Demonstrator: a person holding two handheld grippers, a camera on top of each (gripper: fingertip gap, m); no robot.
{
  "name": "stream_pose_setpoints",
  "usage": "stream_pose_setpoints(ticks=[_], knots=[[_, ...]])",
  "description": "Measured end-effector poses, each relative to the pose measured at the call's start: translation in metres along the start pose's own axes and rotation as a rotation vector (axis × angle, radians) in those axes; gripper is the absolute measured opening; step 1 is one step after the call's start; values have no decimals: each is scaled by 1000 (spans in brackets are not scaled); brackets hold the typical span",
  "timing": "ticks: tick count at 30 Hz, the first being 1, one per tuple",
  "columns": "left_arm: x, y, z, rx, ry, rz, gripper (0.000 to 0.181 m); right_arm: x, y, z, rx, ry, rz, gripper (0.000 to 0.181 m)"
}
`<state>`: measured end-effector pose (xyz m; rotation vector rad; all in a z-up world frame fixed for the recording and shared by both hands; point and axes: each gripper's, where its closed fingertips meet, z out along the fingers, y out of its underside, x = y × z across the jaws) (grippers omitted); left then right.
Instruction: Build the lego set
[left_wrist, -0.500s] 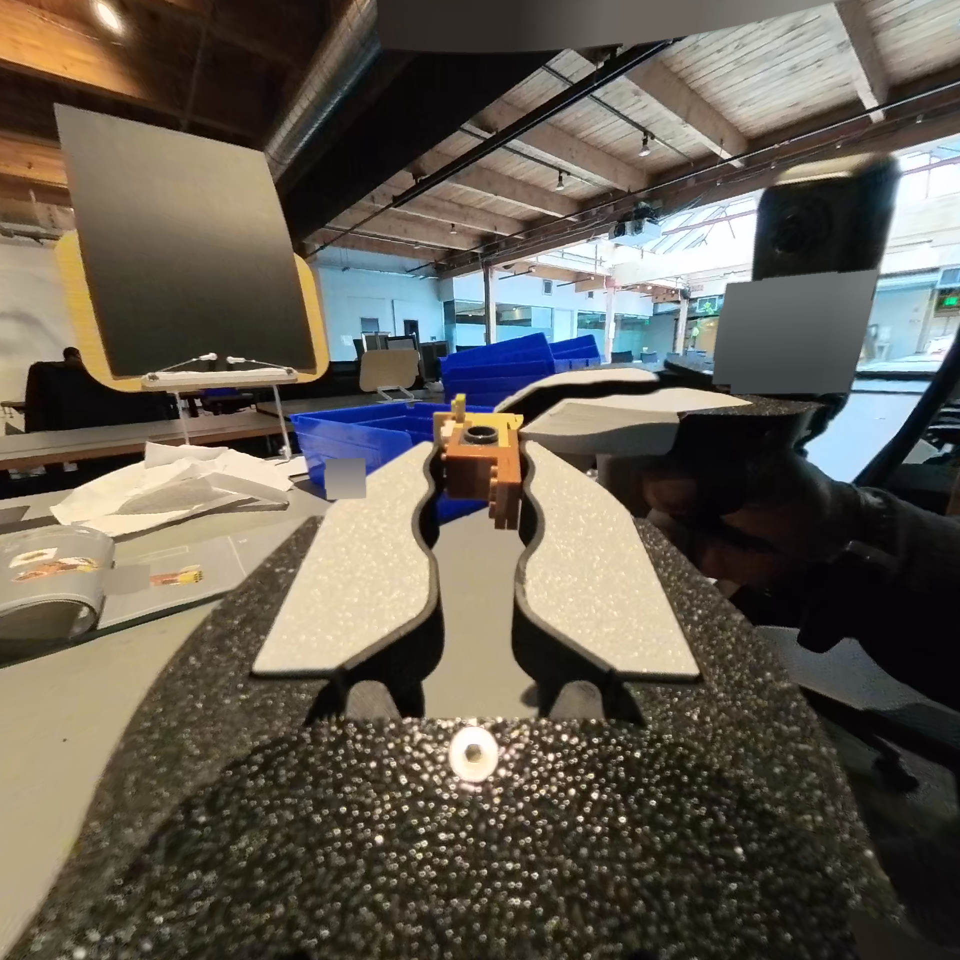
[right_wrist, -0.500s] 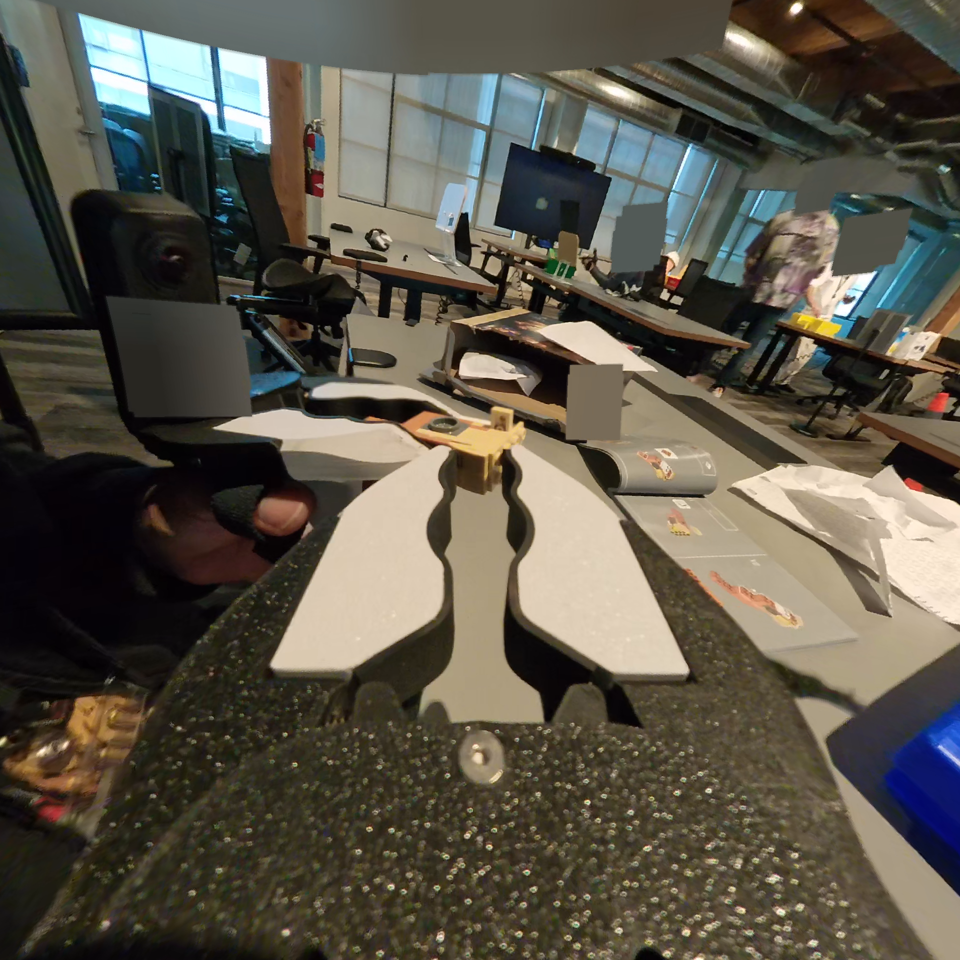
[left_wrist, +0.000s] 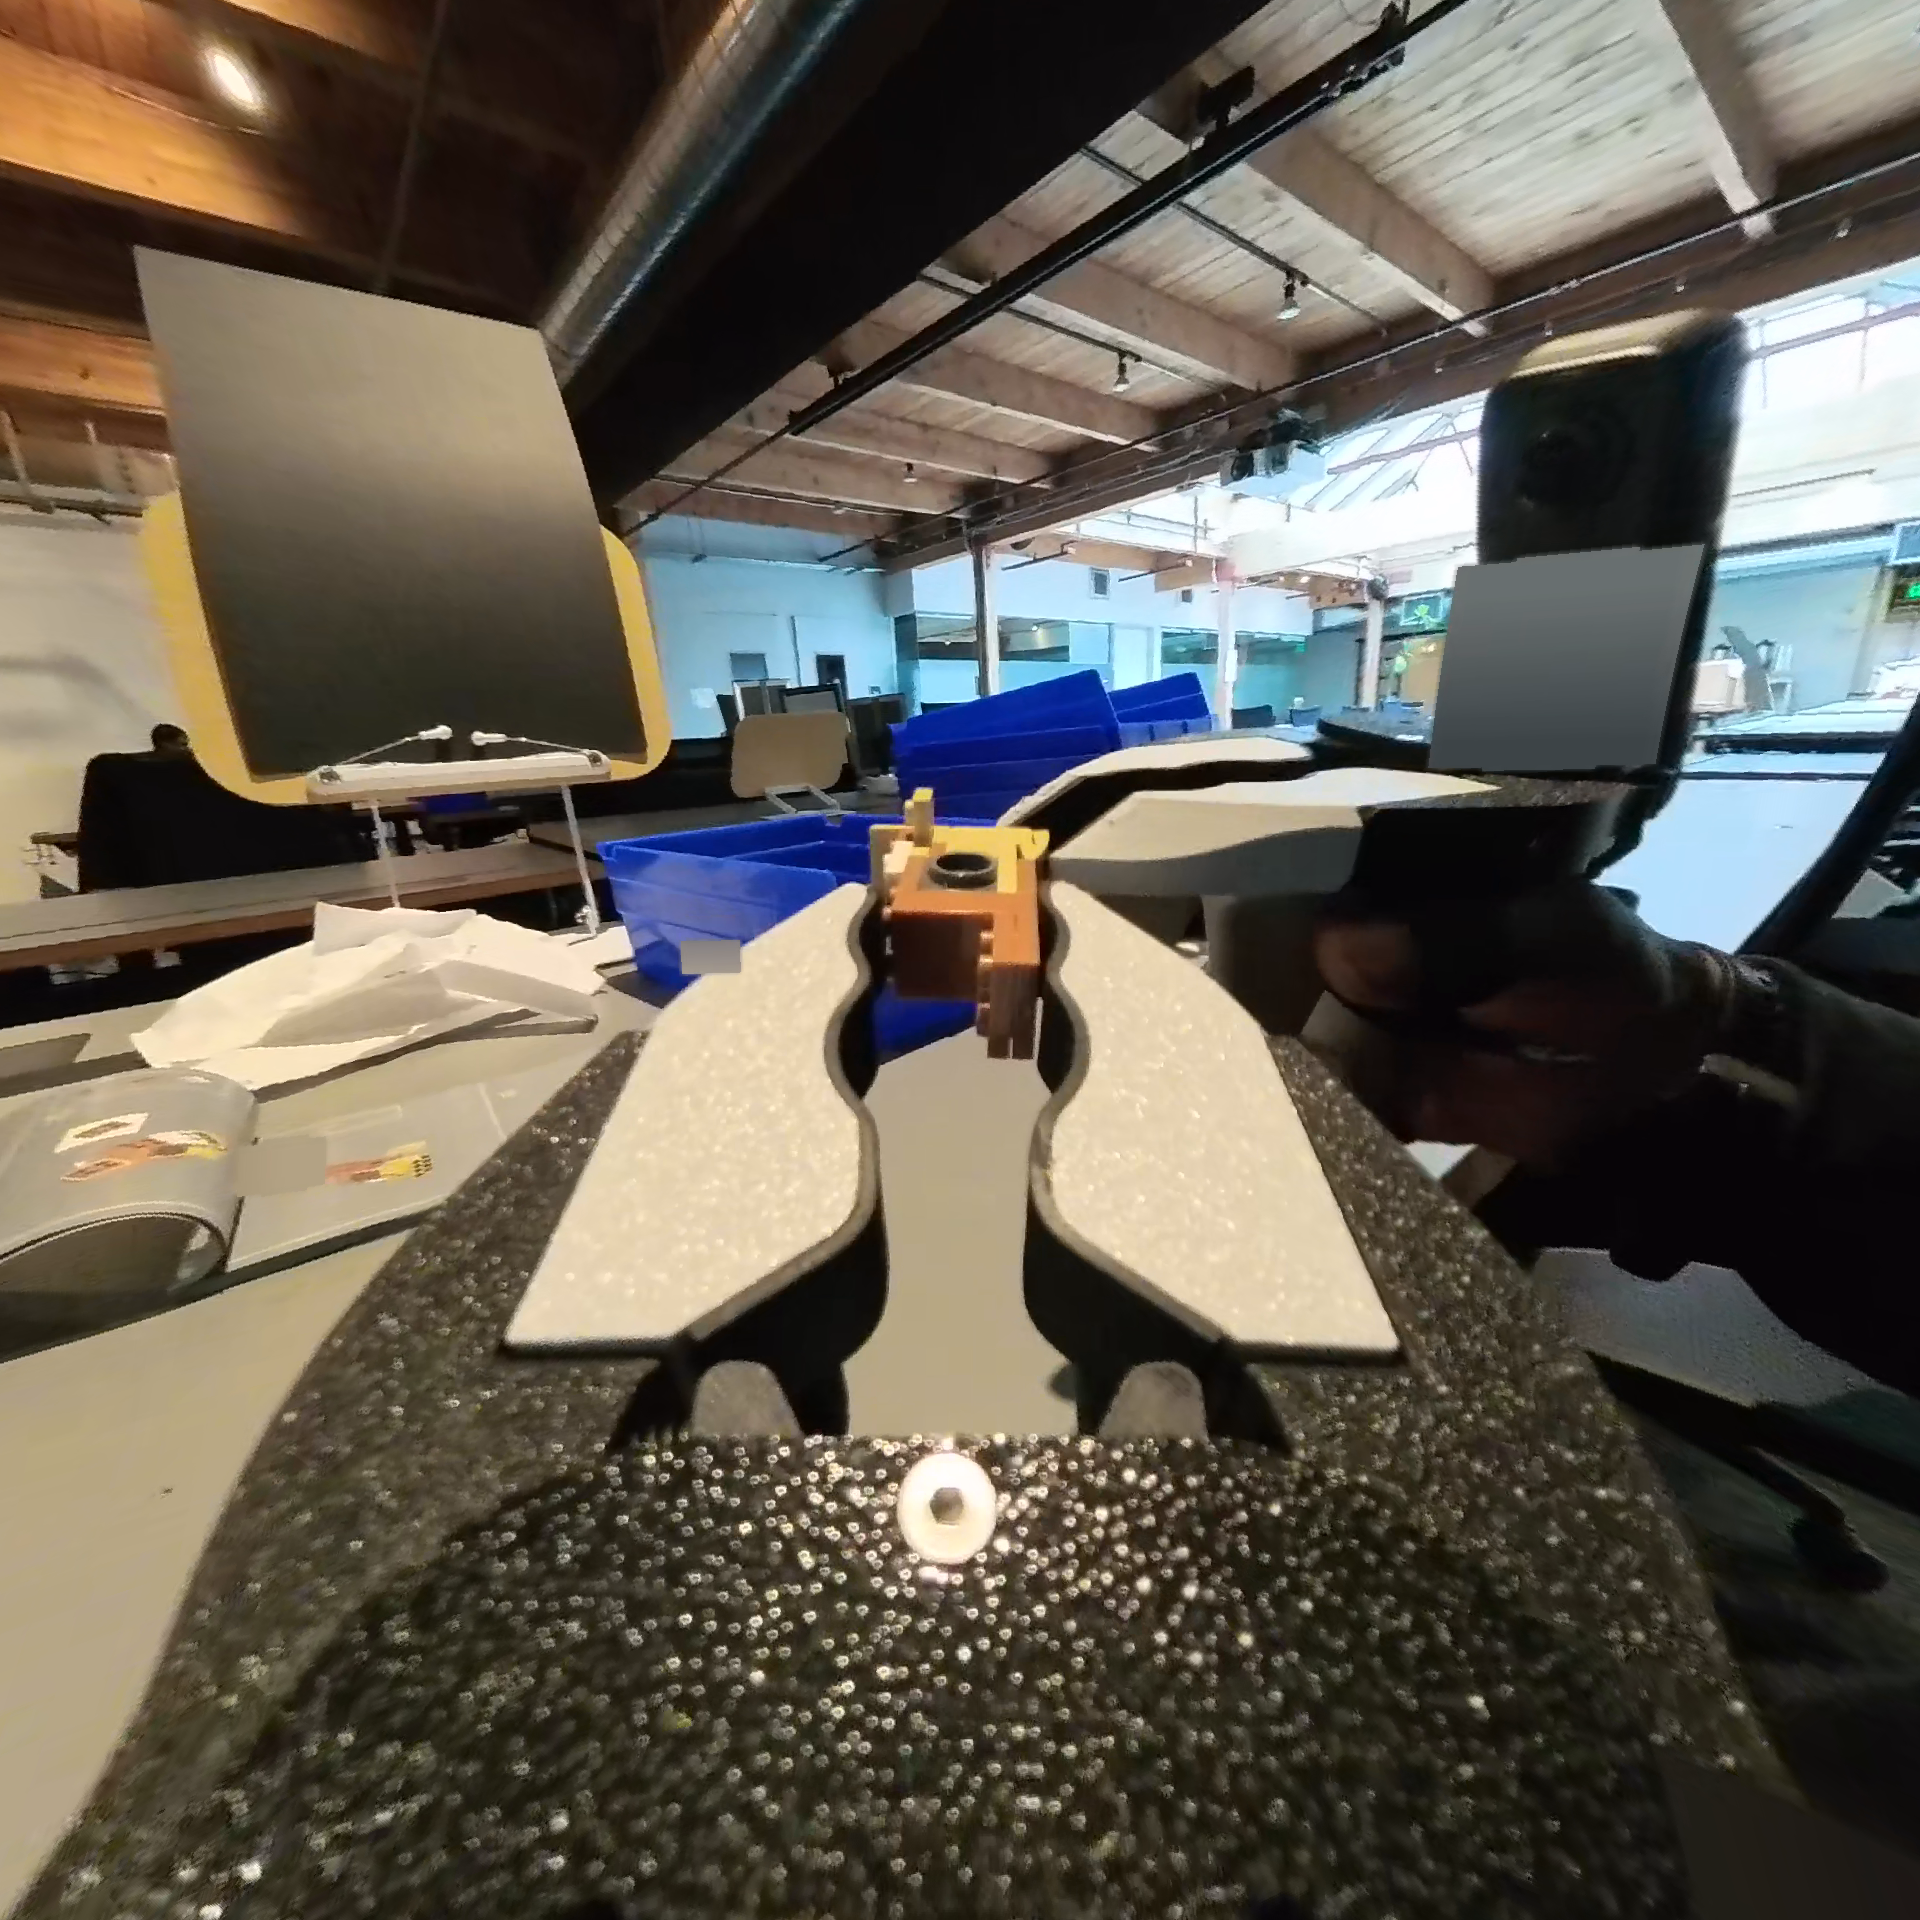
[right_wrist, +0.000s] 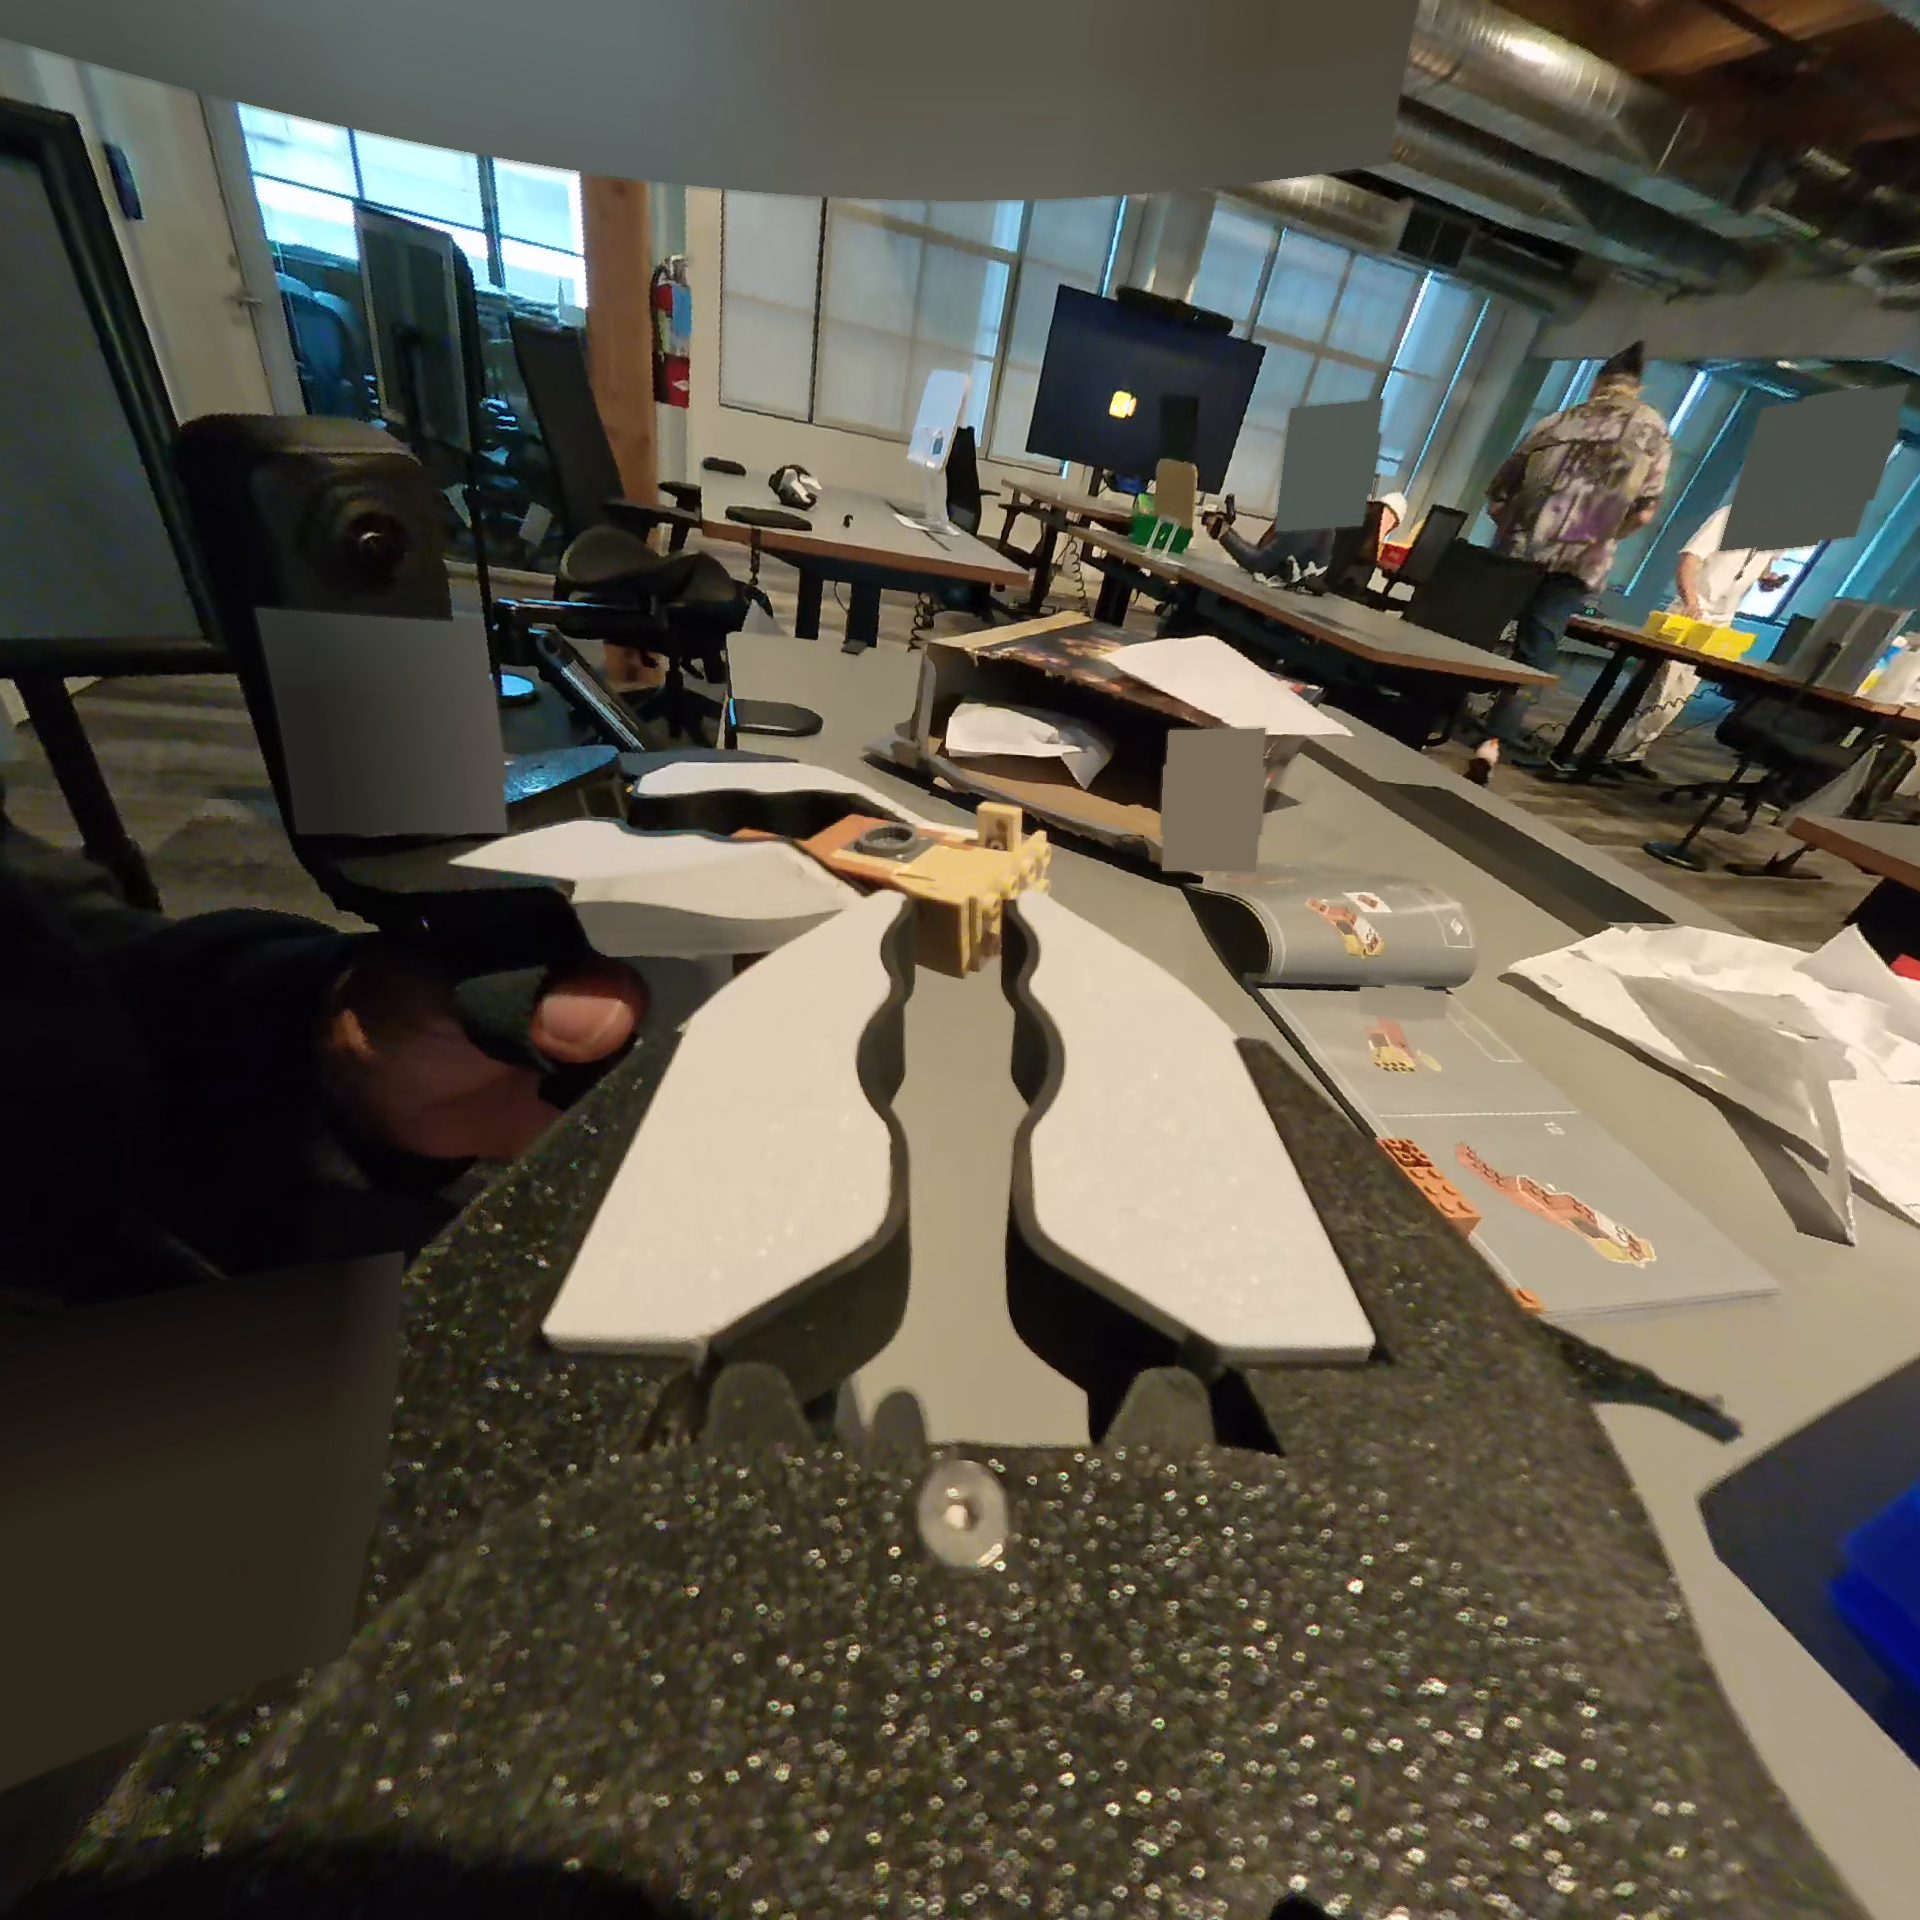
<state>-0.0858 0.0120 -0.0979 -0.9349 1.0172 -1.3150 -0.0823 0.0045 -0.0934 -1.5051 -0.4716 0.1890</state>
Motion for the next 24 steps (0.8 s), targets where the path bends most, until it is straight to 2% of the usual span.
stream_pose_setpoints(ticks=[13,24], knots=[[2,-3,-2,-3,-19,131,26,-3,0,1,-2,18,-24,14],[2,-8,-4,11,-30,143,26,-5,-4,2,17,46,-15,13]])
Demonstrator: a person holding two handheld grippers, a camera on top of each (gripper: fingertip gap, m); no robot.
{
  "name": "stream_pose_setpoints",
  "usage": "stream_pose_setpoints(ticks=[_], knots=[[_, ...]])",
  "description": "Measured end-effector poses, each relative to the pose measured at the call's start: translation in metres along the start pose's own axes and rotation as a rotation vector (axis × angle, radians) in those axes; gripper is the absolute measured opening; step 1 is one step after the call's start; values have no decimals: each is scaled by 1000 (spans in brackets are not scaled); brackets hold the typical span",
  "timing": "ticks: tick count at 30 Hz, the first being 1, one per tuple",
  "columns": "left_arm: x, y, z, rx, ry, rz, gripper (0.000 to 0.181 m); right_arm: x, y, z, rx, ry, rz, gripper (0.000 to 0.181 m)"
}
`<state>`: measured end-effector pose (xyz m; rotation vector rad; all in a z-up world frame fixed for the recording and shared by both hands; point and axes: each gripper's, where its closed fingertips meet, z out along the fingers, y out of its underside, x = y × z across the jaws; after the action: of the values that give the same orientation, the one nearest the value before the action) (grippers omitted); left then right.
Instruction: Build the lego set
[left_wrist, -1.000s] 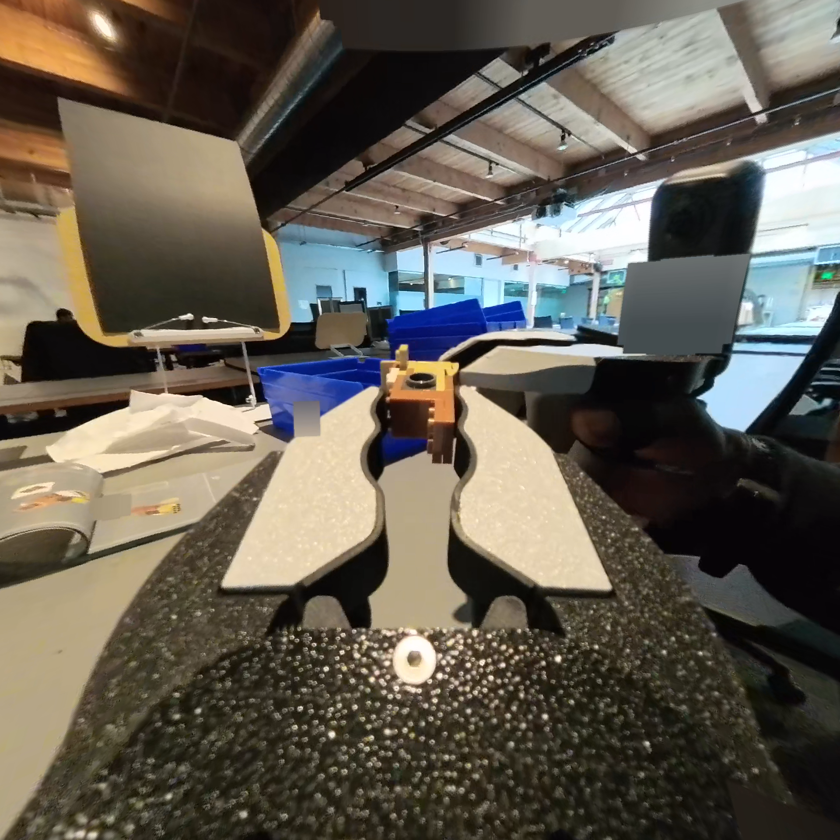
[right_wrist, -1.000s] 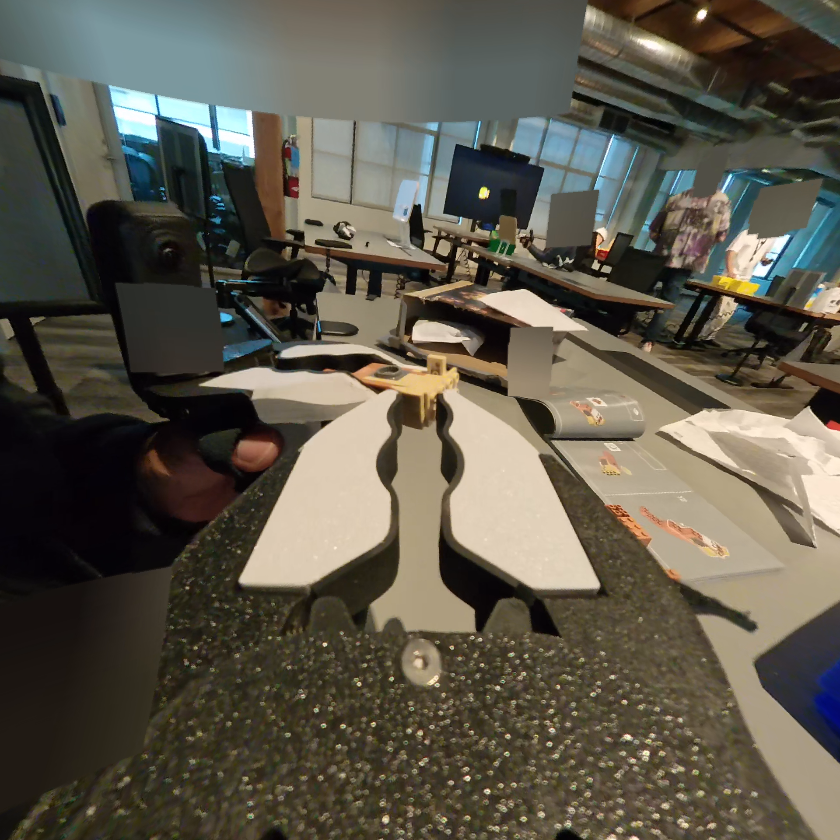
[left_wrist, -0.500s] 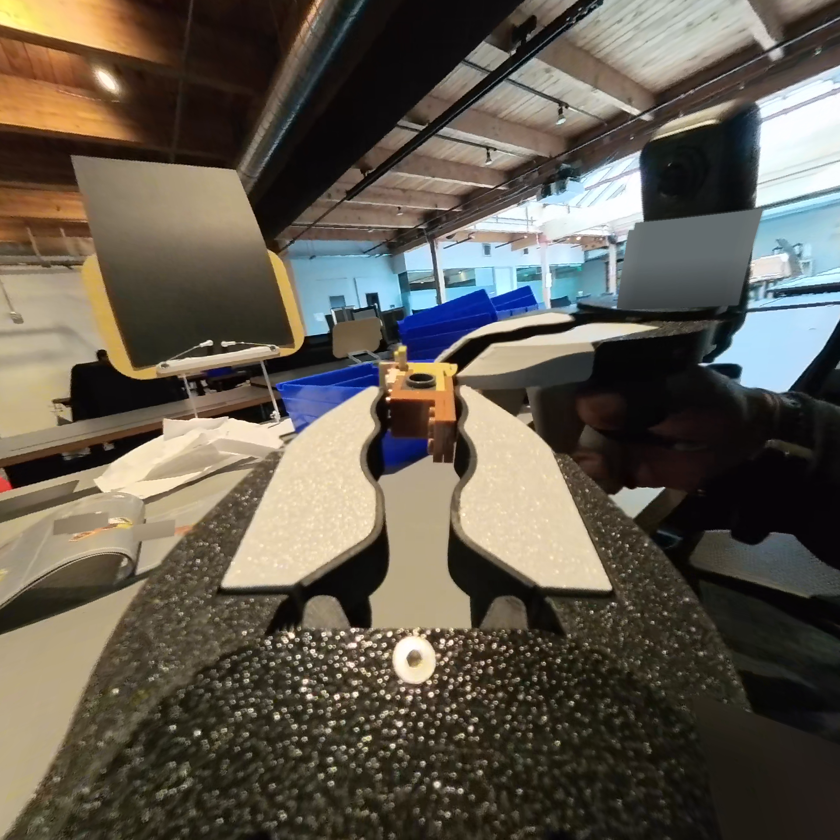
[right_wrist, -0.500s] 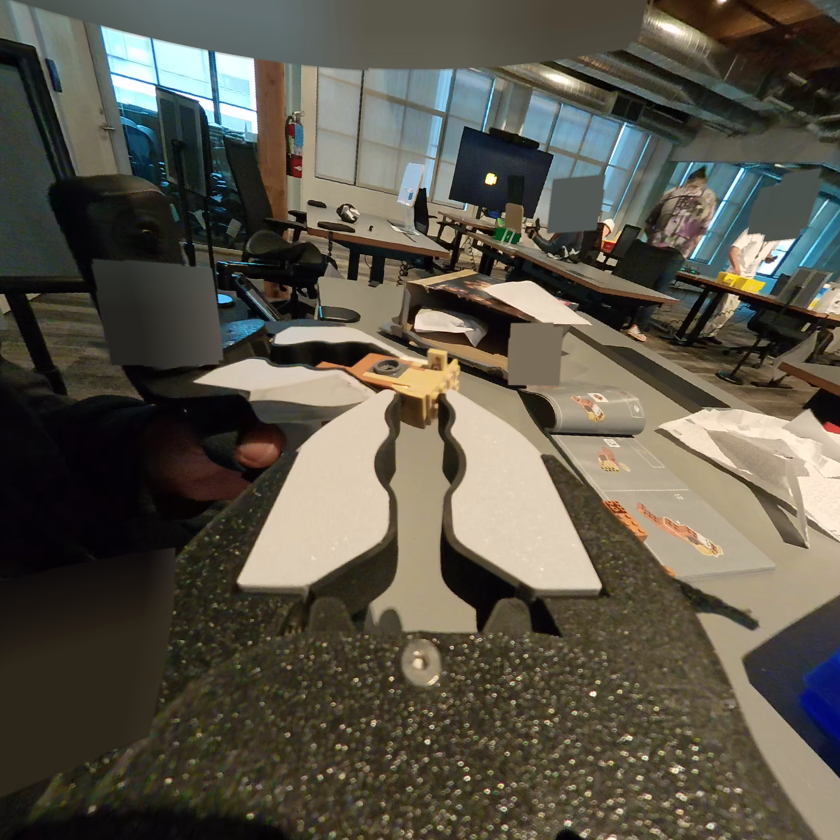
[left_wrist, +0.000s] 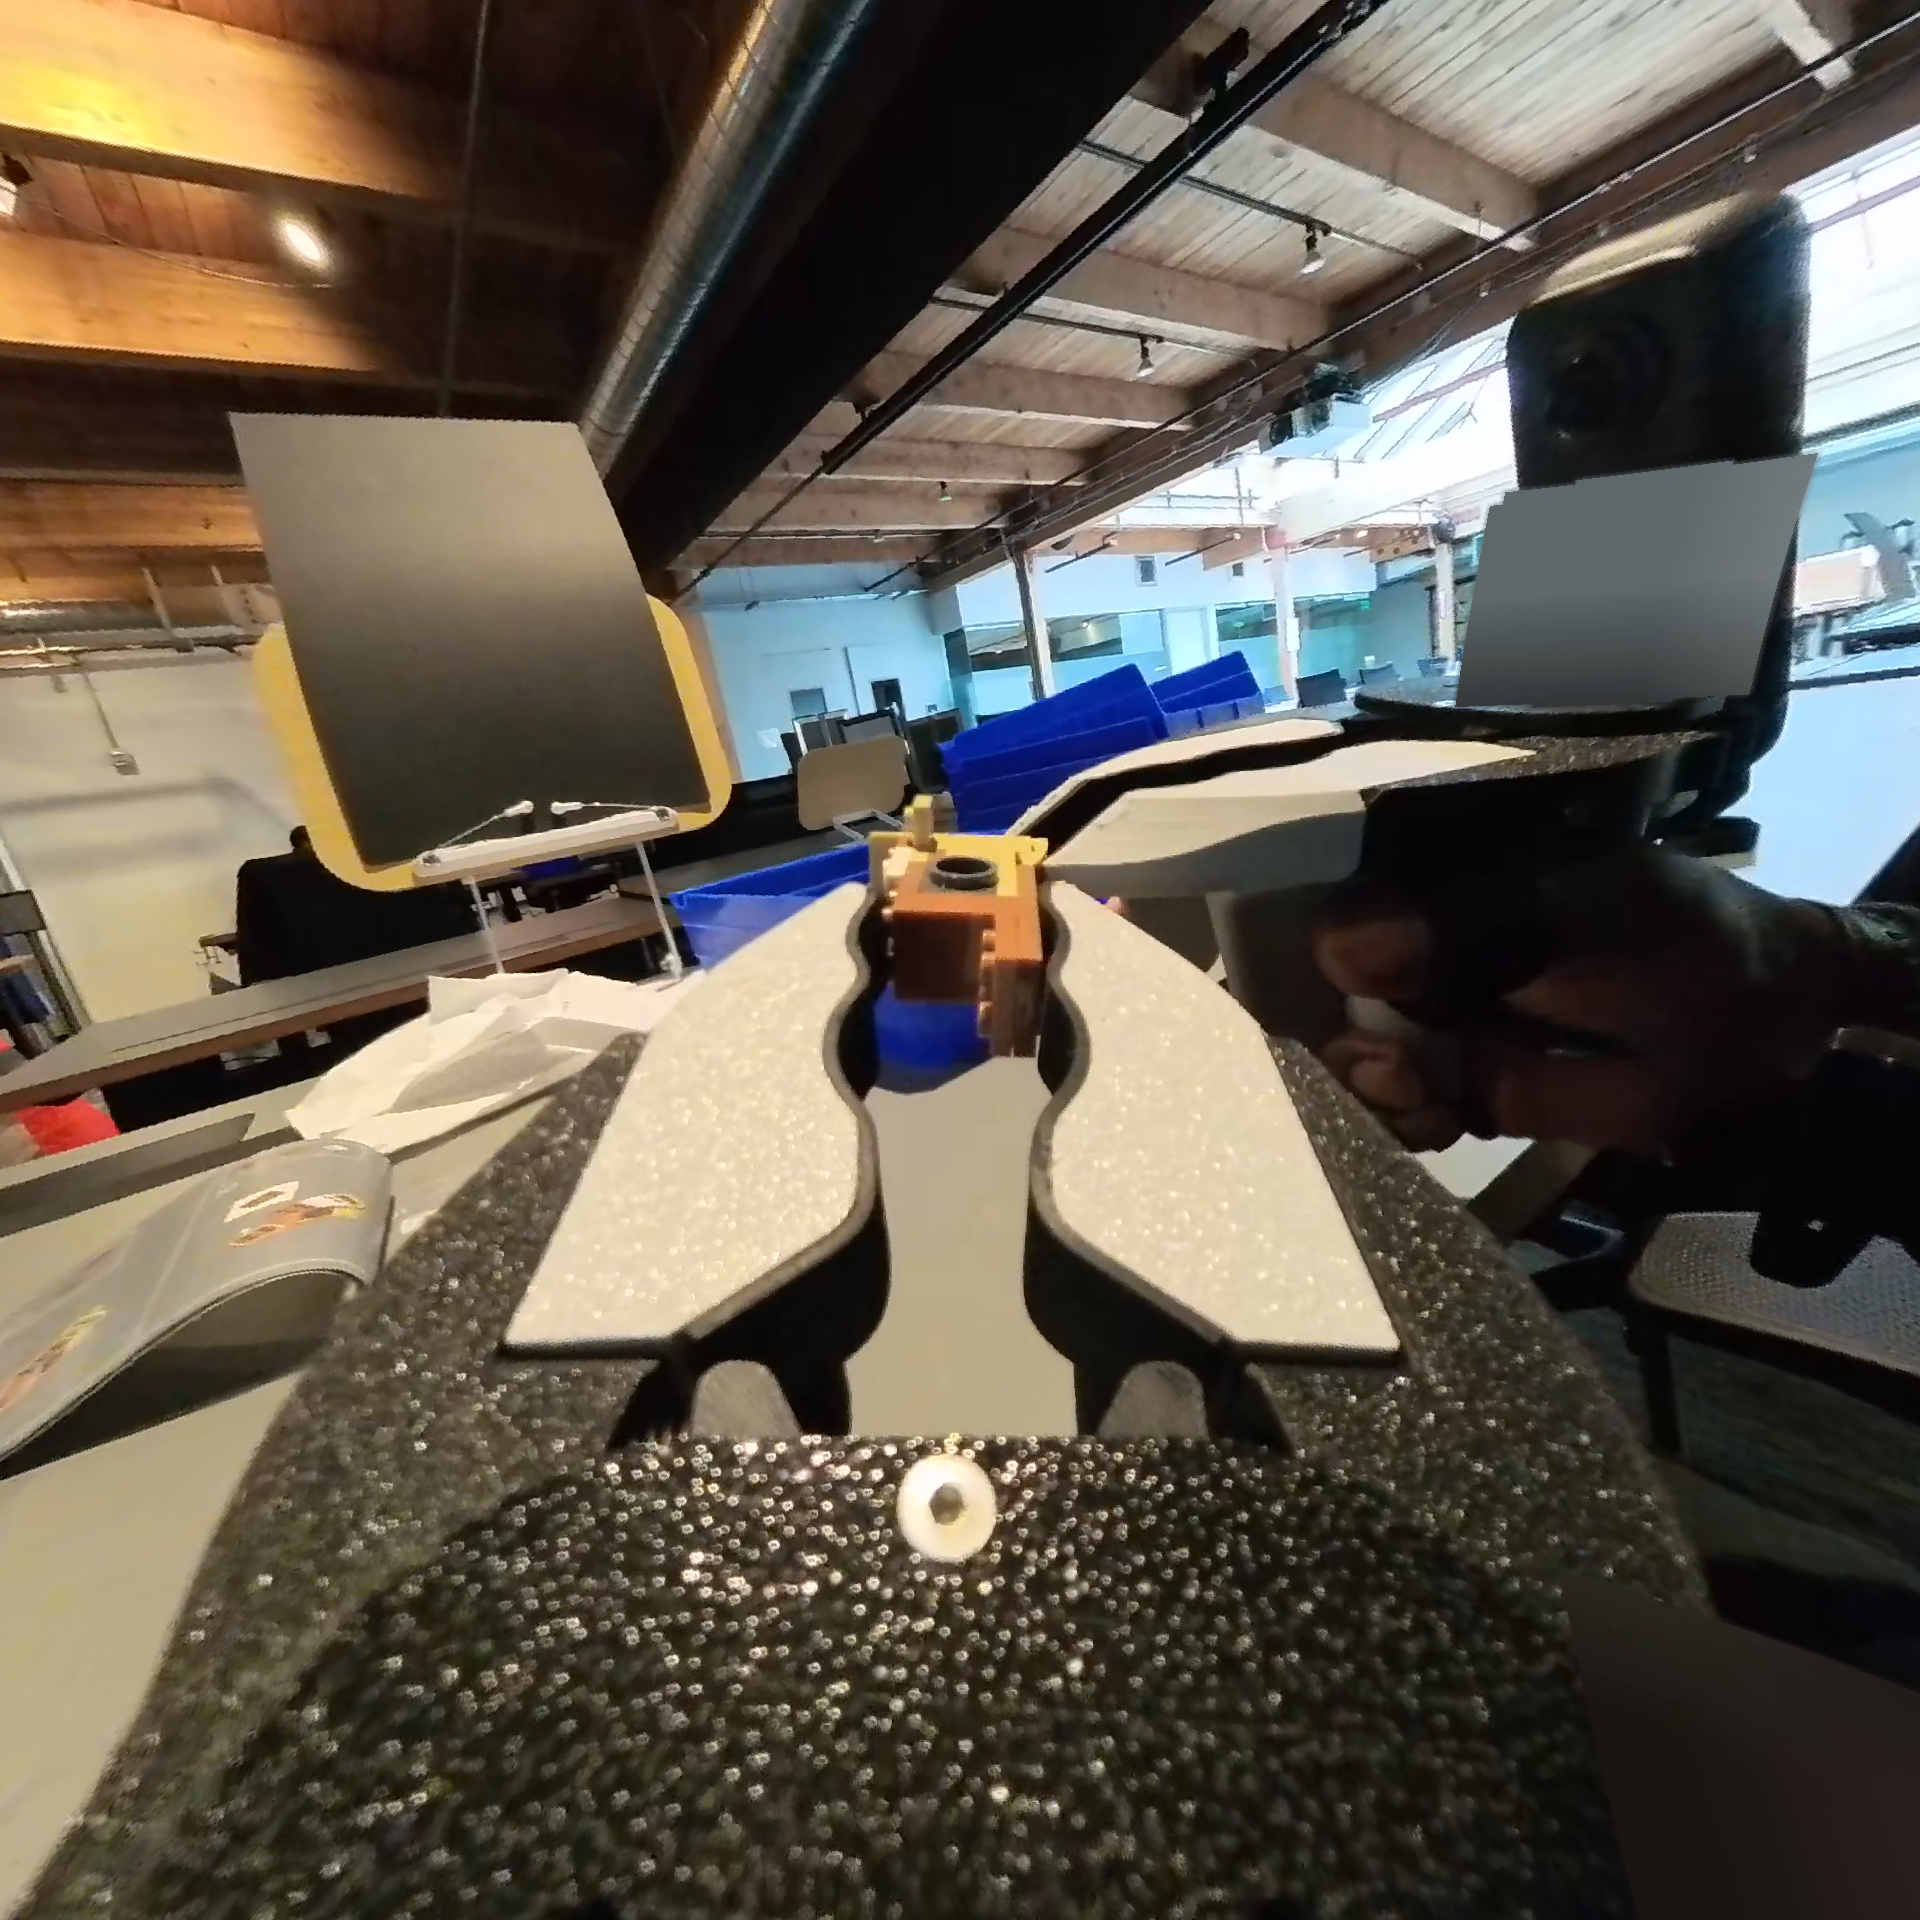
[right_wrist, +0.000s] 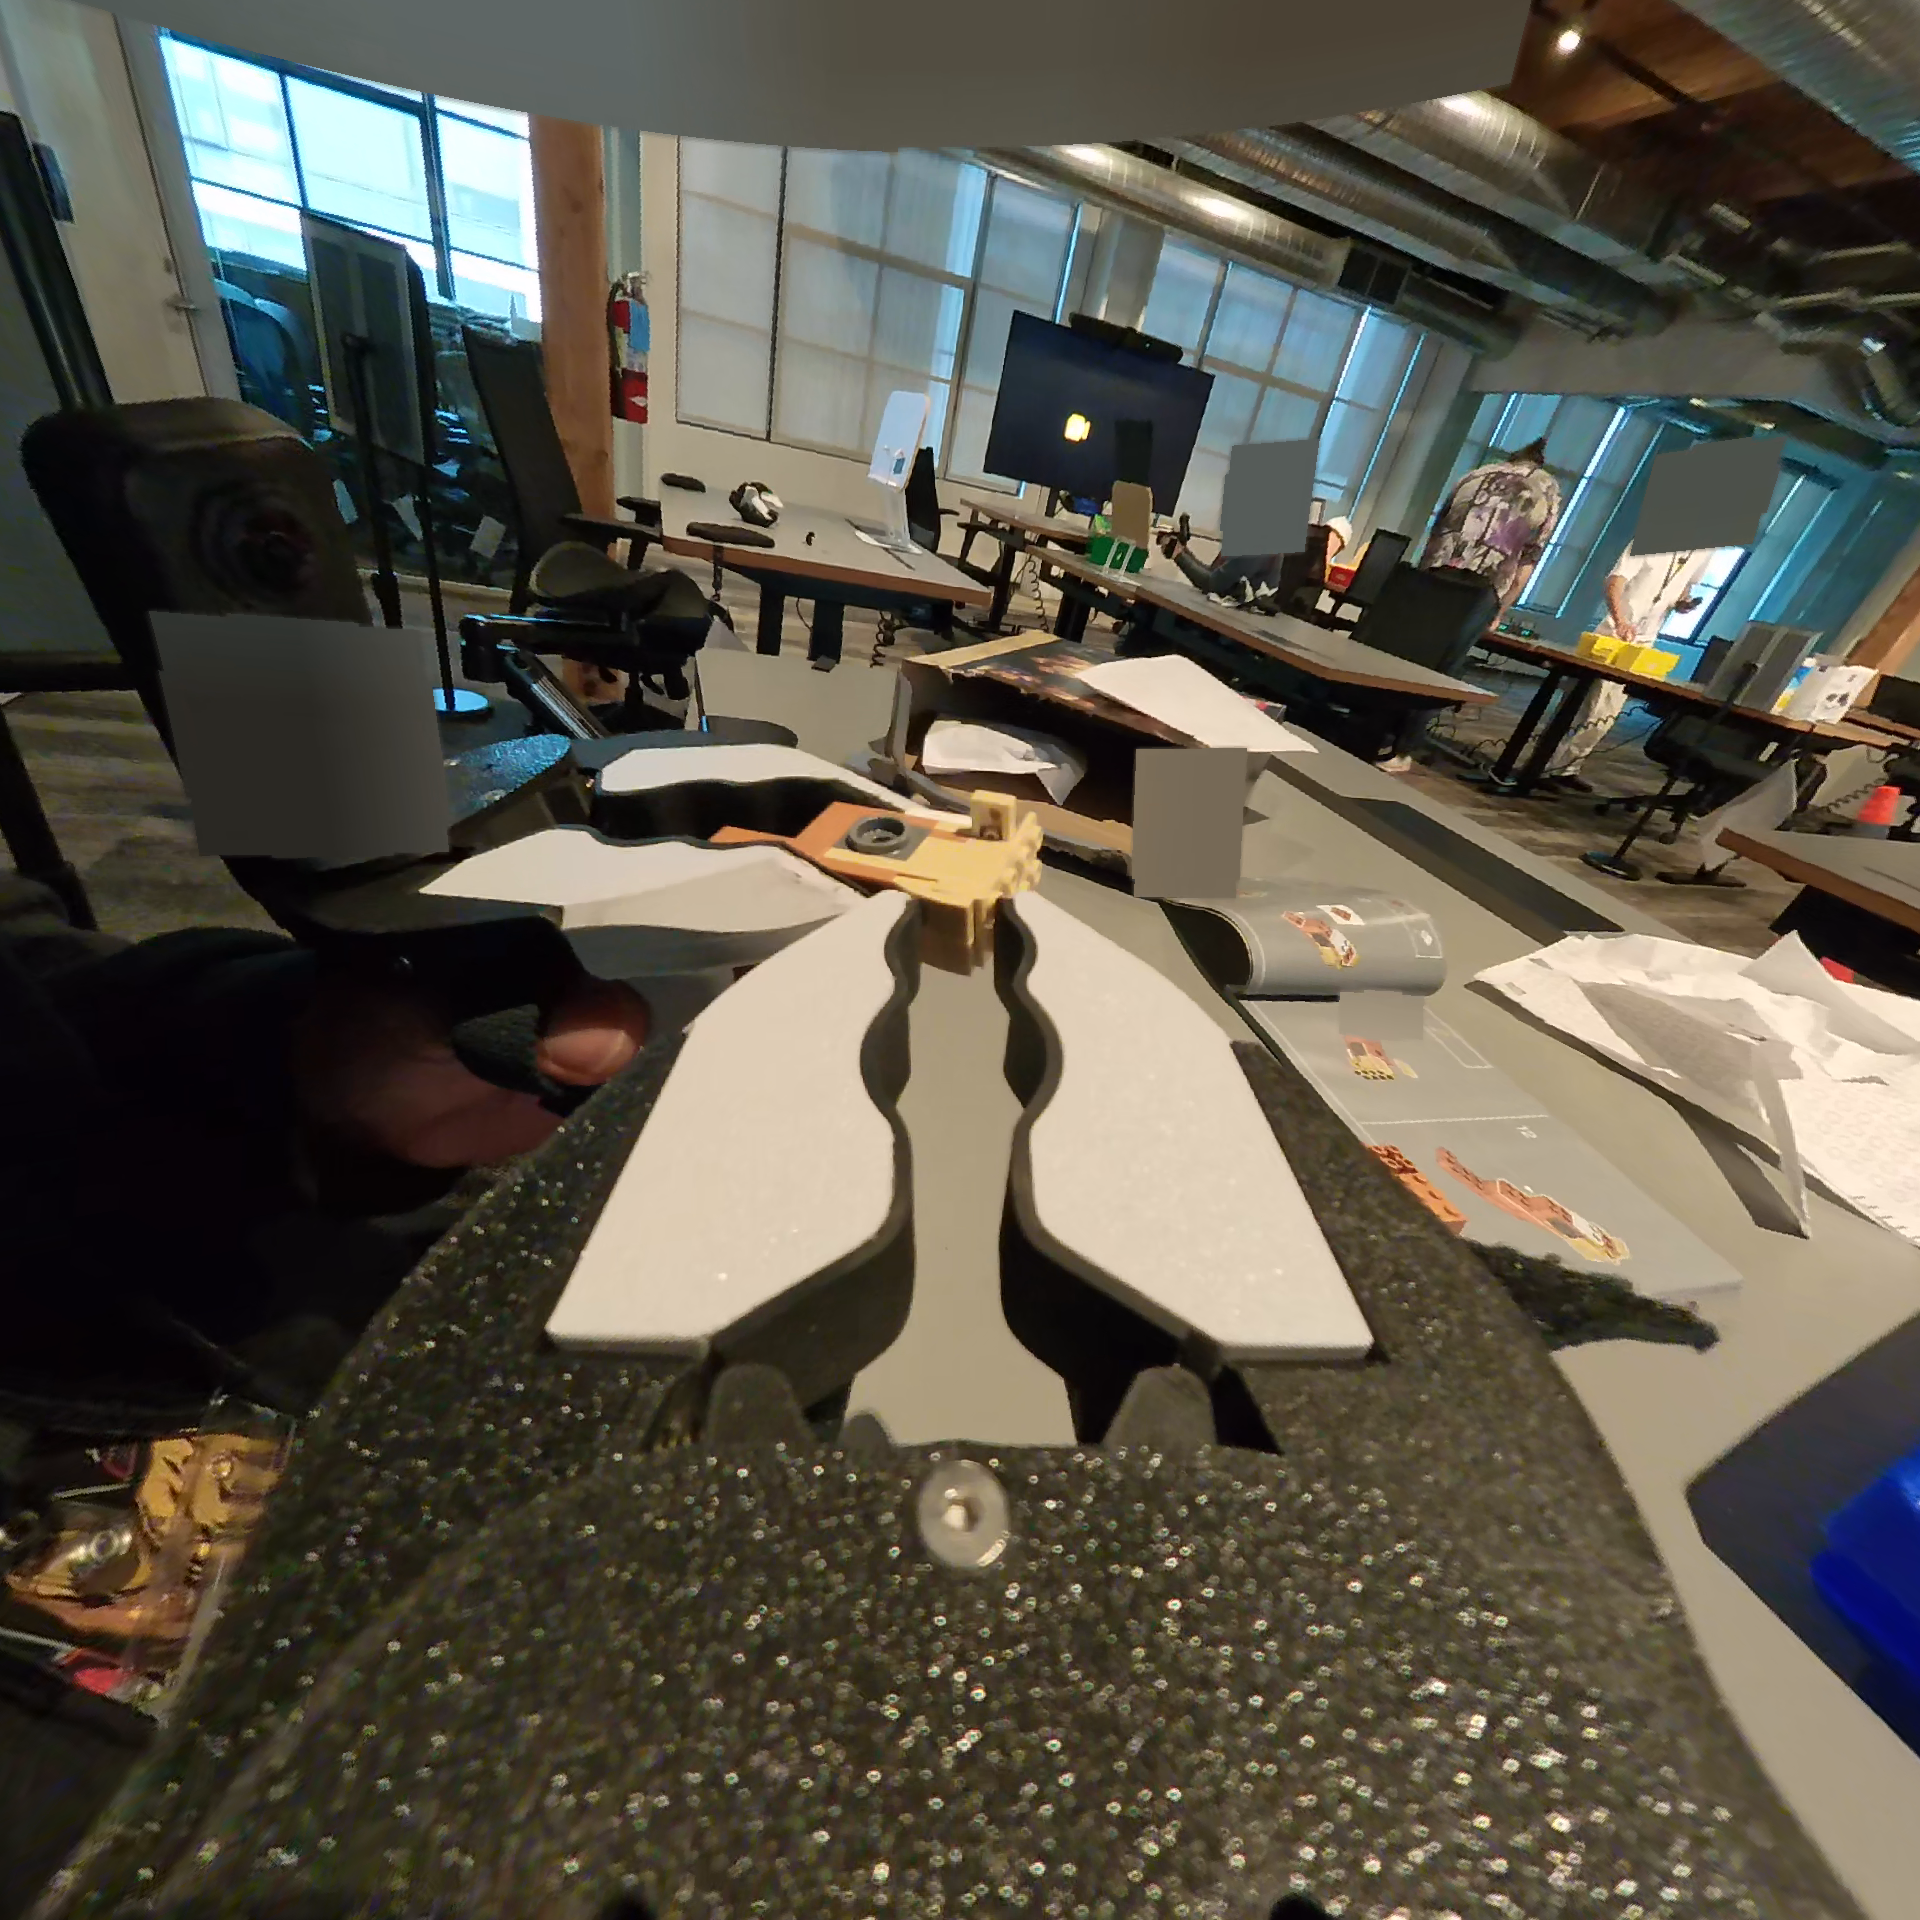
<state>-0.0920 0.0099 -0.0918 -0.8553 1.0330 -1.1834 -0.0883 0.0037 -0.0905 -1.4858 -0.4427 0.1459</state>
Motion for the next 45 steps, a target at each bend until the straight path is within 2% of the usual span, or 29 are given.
stream_pose_setpoints(ticks=[19,27,37,45], knots=[[-1,-3,-1,15,-1,-29,26,-1,-2,3,-1,46,-24,13],[-6,1,1,10,-57,-64,26,5,-1,6,1,103,-46,13],[-2,-2,0,38,23,-117,26,1,-3,2,15,18,10,15],[1,-6,-1,33,47,-4,26,-1,-5,1,25,12,21,13]])
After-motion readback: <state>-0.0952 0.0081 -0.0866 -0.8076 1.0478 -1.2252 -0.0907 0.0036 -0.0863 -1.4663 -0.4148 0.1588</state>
